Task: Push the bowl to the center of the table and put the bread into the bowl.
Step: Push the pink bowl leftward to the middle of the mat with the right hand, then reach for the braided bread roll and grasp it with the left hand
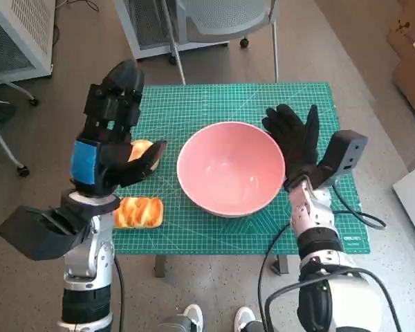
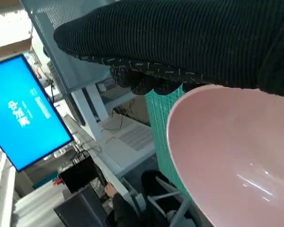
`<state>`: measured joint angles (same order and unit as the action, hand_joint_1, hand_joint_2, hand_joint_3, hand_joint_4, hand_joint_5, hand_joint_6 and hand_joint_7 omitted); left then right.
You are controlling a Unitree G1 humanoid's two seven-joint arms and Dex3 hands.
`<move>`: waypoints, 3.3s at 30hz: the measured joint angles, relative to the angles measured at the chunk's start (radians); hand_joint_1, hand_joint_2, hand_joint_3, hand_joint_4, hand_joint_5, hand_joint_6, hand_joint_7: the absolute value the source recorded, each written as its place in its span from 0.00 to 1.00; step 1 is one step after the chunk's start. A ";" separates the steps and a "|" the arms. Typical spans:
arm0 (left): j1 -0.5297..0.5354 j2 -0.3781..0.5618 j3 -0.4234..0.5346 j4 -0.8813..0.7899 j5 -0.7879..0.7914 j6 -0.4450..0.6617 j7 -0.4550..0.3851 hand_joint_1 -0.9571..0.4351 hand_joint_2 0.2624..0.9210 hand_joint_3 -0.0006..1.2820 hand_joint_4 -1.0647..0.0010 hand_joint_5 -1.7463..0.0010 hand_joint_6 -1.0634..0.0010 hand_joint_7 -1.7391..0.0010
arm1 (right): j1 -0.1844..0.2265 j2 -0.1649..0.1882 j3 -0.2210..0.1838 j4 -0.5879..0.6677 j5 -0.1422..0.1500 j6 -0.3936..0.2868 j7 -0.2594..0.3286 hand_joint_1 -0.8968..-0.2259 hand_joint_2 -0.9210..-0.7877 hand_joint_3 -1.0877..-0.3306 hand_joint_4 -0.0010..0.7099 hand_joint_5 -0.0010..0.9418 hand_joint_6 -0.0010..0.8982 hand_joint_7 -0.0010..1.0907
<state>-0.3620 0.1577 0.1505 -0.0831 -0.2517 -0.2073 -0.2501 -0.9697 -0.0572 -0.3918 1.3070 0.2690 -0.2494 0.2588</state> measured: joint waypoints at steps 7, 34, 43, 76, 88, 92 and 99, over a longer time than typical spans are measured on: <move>0.003 -0.001 0.003 0.000 0.016 -0.001 0.017 0.46 0.85 0.26 0.91 0.96 1.00 0.69 | -0.001 -0.002 -0.003 -0.003 0.002 0.001 0.016 0.46 0.00 0.38 0.30 0.01 0.36 0.02; 0.003 -0.006 -0.021 -0.011 0.018 0.012 0.023 0.49 0.87 0.23 0.90 0.96 1.00 0.71 | 0.029 -0.118 0.005 -0.400 0.097 -0.375 0.380 0.35 0.00 0.47 0.32 0.01 0.36 0.02; 0.005 0.135 -0.017 -0.117 0.051 0.107 -0.059 0.51 0.76 0.22 0.93 0.97 1.00 0.75 | 0.148 -0.094 0.049 -0.669 0.173 -0.389 0.439 0.37 0.00 0.48 0.35 0.01 0.38 0.03; 0.153 0.741 -0.264 -0.513 0.523 0.882 -0.370 0.68 0.71 0.02 0.87 0.99 0.71 0.99 | 0.203 -0.074 0.104 -0.770 0.236 -0.304 0.423 0.32 0.00 0.51 0.41 0.01 0.43 0.02; 0.130 0.707 -0.385 -0.347 0.612 0.852 -0.364 0.67 0.73 0.01 0.84 0.99 0.69 0.99 | 0.205 -0.074 0.101 -0.769 0.245 -0.302 0.430 0.35 0.00 0.50 0.42 0.01 0.42 0.01; 0.112 0.680 -0.421 -0.275 0.649 0.837 -0.353 0.66 0.73 0.01 0.83 1.00 0.68 0.99 | 0.205 -0.073 0.100 -0.769 0.246 -0.302 0.432 0.35 0.00 0.49 0.42 0.00 0.42 0.01; 0.071 0.621 -0.477 -0.138 0.719 0.799 -0.315 0.64 0.76 0.02 0.81 0.99 0.66 0.99 | 0.208 -0.073 0.100 -0.770 0.247 -0.300 0.432 0.35 0.00 0.49 0.41 0.00 0.42 0.01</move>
<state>-0.2911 0.7784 -0.3267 -0.2212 0.4676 0.5914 -0.5649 -0.7617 -0.1302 -0.2917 0.5366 0.5155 -0.5496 0.6909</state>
